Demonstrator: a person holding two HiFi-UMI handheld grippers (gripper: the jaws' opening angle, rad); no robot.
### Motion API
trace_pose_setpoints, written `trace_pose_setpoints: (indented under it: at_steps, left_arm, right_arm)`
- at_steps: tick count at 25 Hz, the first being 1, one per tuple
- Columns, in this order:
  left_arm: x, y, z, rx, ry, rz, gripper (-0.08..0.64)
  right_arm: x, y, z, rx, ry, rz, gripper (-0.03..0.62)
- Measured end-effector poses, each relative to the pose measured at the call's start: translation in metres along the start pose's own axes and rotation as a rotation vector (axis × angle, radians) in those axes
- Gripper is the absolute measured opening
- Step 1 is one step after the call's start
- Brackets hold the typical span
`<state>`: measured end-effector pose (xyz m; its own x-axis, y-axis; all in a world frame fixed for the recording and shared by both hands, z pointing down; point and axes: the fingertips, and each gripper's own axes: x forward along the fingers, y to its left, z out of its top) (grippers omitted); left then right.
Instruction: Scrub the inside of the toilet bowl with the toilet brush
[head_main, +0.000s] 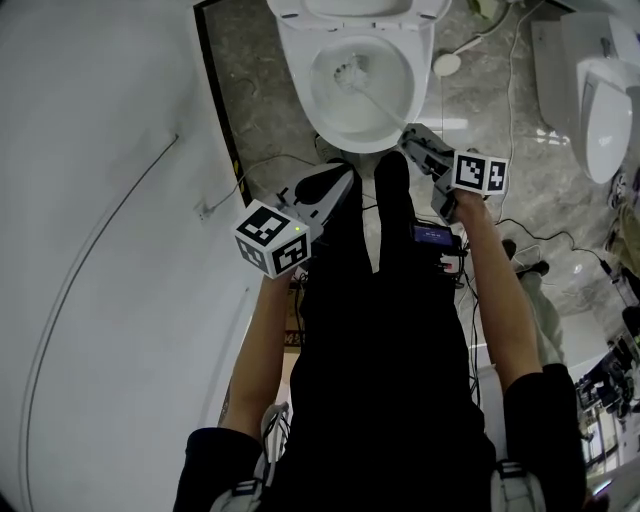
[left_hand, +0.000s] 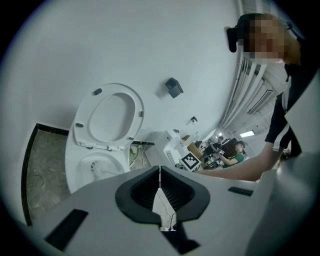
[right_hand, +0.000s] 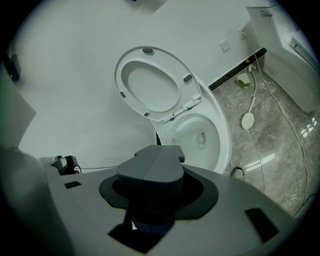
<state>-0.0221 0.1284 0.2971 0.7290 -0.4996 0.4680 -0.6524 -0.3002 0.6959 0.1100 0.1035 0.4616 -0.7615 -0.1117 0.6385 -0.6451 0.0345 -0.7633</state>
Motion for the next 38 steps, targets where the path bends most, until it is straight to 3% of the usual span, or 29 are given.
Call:
trace_pose_setpoints:
  at_steps: [8,13,19,31,38]
  left_arm:
    - [0.003,0.005,-0.005,-0.013,0.011,0.013,0.009]
    - [0.003,0.007,-0.014,-0.022,0.029,0.015,0.009]
    - [-0.003,0.013,-0.03,-0.042,0.051,0.011,0.008]
    - [-0.013,0.028,-0.04,-0.074,0.059,0.014,0.009]
    - [-0.019,0.035,-0.043,-0.085,0.061,0.014,0.009]
  right_arm:
    - [0.027,-0.01,-0.005,-0.045,0.075,-0.031,0.195]
    - [0.045,-0.023,-0.01,-0.149,0.165,-0.104,0.195]
    - [0.071,-0.025,-0.018,-0.231,0.238,-0.133,0.195]
    - [0.102,-0.027,-0.047,-0.572,0.432,-0.26,0.192]
    - [0.12,-0.022,-0.043,-0.662,0.455,-0.289,0.192]
